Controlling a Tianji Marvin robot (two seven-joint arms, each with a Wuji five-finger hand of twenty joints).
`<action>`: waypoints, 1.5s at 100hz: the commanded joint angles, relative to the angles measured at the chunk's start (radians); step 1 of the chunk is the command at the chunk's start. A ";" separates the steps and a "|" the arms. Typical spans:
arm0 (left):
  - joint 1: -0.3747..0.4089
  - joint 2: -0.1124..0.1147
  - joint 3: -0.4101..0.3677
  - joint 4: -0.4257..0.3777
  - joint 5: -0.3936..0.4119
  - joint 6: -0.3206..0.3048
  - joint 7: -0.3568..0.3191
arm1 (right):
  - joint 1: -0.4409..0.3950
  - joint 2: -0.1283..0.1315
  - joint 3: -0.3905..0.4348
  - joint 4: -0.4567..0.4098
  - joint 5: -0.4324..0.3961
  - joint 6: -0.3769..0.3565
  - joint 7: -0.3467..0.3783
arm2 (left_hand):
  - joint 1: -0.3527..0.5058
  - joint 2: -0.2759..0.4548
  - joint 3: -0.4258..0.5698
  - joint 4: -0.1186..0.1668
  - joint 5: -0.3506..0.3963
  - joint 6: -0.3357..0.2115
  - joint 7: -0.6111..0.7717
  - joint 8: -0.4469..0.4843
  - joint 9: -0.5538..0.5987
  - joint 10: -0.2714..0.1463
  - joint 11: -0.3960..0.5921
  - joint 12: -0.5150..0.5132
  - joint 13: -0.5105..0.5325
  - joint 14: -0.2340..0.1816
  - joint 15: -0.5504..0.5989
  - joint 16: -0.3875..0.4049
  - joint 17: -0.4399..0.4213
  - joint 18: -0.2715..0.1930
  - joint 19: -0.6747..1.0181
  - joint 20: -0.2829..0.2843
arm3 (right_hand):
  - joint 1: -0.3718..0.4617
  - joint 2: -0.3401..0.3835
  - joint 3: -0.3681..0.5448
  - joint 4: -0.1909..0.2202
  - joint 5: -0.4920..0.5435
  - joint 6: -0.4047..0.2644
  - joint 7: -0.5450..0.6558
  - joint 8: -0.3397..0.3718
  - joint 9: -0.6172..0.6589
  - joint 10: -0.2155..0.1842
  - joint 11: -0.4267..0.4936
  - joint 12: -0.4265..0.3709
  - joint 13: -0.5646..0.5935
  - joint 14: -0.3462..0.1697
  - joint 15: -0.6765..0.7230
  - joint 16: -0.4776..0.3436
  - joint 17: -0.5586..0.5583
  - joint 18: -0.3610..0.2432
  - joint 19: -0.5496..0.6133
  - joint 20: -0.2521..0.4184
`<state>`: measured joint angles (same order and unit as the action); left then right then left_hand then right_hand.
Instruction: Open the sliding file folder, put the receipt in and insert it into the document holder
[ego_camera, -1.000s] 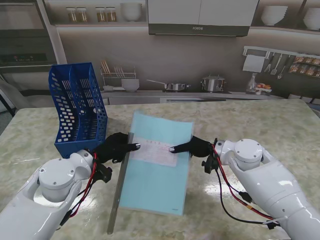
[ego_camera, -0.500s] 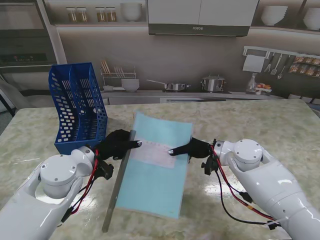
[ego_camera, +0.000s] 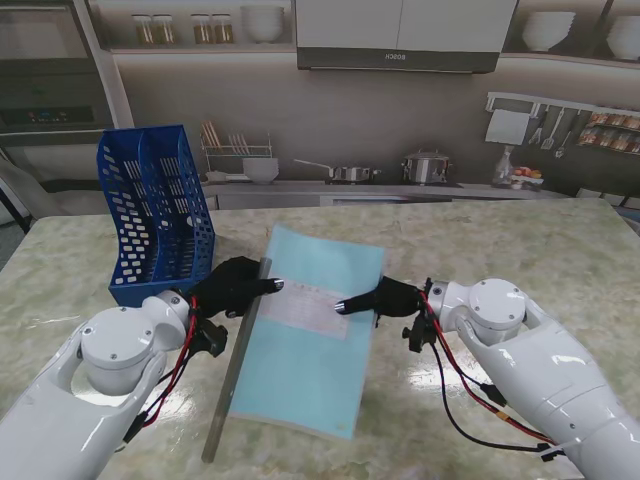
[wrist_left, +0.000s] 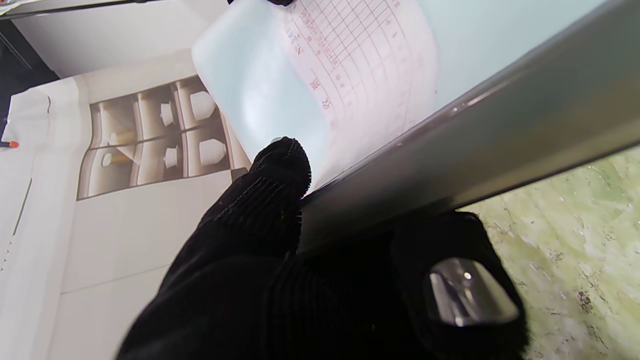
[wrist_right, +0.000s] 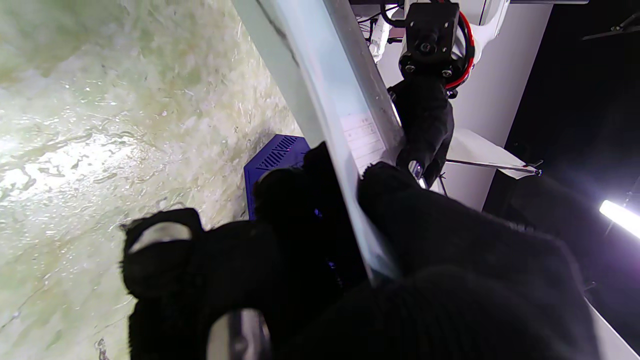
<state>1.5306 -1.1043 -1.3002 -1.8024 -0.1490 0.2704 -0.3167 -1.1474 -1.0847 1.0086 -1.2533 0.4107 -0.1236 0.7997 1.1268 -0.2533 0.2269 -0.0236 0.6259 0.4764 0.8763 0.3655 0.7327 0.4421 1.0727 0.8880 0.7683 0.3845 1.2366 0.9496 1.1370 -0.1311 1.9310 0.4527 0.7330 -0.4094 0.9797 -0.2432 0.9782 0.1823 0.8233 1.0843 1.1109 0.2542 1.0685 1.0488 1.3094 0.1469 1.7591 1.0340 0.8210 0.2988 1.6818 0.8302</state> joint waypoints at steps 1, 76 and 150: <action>-0.010 -0.011 0.005 -0.010 -0.005 0.002 -0.001 | -0.014 -0.007 -0.014 -0.019 -0.003 -0.003 0.015 | 0.164 0.132 0.084 -0.034 0.050 0.053 -0.046 -0.020 0.101 0.000 0.035 -0.021 0.155 0.144 0.215 -0.012 -0.034 -0.184 0.136 -0.027 | 0.155 0.000 0.228 0.129 0.159 -0.241 0.141 0.029 0.087 0.228 0.112 0.013 -0.006 -0.025 0.070 0.020 0.059 -0.054 0.226 -0.008; -0.043 -0.020 0.010 0.005 0.000 0.035 0.029 | -0.020 0.006 -0.033 -0.041 -0.002 -0.053 0.043 | 0.164 0.121 0.068 -0.044 0.101 0.054 -0.120 -0.042 0.111 0.011 -0.001 -0.075 0.151 0.175 0.207 -0.021 -0.034 -0.186 0.133 -0.029 | 0.156 -0.025 0.255 0.128 0.185 -0.225 0.124 0.033 0.105 0.240 0.100 0.012 -0.007 -0.006 0.072 0.026 0.078 -0.021 0.230 -0.020; -0.079 -0.024 0.017 0.006 0.010 0.072 0.041 | -0.015 0.006 -0.059 -0.027 0.012 -0.085 0.061 | 0.164 0.122 0.065 -0.044 0.107 0.052 -0.132 -0.040 0.107 0.010 0.001 -0.084 0.145 0.176 0.203 -0.017 -0.034 -0.190 0.129 -0.030 | 0.159 -0.042 0.271 0.126 0.201 -0.216 0.111 0.038 0.119 0.247 0.088 0.013 -0.008 0.012 0.073 0.032 0.087 0.002 0.232 -0.029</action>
<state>1.4648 -1.1215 -1.2842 -1.7807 -0.1379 0.3371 -0.2750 -1.1548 -1.0737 0.9627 -1.2821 0.4251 -0.2112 0.8482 1.1268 -0.2656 0.2143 -0.0342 0.6765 0.4718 0.7905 0.3383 0.7599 0.4477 1.0438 0.8248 0.7727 0.3908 1.2366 0.9324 1.1435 -0.1287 1.9315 0.4527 0.7319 -0.4479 1.0077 -0.2432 1.0114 0.1961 0.8233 1.0854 1.1503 0.2541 1.0659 1.0510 1.3113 0.1674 1.7591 1.0451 0.8444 0.3477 1.7019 0.8185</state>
